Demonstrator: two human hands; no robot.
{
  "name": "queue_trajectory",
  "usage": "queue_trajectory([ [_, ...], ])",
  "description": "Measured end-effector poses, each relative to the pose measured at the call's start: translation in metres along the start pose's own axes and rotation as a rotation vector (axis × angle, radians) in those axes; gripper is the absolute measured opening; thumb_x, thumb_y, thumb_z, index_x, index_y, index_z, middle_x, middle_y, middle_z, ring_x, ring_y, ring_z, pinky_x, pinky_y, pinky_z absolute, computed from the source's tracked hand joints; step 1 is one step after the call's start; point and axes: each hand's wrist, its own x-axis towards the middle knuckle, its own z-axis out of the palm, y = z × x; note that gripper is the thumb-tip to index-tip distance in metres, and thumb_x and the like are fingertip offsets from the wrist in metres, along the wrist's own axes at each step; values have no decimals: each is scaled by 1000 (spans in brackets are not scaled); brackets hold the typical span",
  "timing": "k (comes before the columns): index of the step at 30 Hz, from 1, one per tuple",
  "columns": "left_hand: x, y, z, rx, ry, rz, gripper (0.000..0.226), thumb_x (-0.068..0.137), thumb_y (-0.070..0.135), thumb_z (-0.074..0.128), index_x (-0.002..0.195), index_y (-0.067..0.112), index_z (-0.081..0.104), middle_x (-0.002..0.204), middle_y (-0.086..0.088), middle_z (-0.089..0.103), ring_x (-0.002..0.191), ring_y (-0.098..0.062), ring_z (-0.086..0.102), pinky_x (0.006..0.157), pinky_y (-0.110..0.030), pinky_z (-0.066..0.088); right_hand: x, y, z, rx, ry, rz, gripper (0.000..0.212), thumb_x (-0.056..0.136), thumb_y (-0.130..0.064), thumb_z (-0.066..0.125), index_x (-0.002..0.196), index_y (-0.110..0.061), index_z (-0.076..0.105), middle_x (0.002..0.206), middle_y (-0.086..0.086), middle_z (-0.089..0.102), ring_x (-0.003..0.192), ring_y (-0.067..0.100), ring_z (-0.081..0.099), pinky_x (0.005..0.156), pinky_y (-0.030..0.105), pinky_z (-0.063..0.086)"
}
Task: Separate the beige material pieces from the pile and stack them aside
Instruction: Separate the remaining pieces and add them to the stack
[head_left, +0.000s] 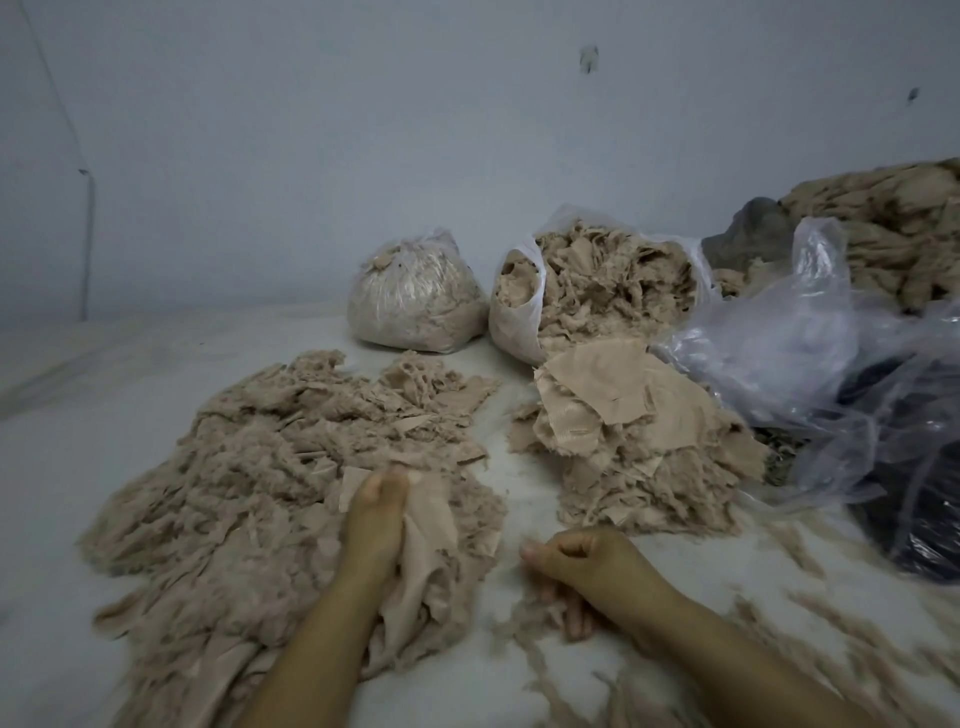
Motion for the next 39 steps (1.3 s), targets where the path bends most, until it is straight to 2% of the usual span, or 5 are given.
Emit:
queue_trajectory([
  [4,-26,2,22,20,-430,38,21,97,16,48,101,12,68,99,-9,72,91,-18,68,75,-25,53,12,-16,12,-266,76,-162,38,70,-69,64,81,-33,64,78,-14,66,67,-6,60,63,12,46],
  [11,-33,5,12,-62,-792,7,44,78,22,74,112,36,50,103,39,62,99,16,58,75,-7,48,29,-22,23,-60,315,-277,42,87,-27,67,90,14,62,83,31,64,70,39,61,65,43,49],
  [22,-5,1,-13,-142,-617,-142,20,75,20,64,60,9,59,59,-5,55,56,-14,48,55,-18,42,18,-5,-2,191,319,-62,38,77,-35,76,63,-1,64,51,13,59,43,18,51,45,25,40],
  [31,-13,-2,11,-585,-531,-218,24,91,20,46,108,4,54,105,-22,66,98,-37,65,84,-50,53,11,-22,-1,-3,276,-190,41,86,-28,69,52,-10,55,49,5,45,45,16,40,52,25,32],
  [39,-15,-4,19,-444,-337,-61,20,99,15,38,84,4,43,54,-8,53,30,-8,29,33,-16,26,23,-65,-6,326,243,-159,31,92,-7,58,61,-10,54,36,-1,45,26,7,28,32,13,20],
])
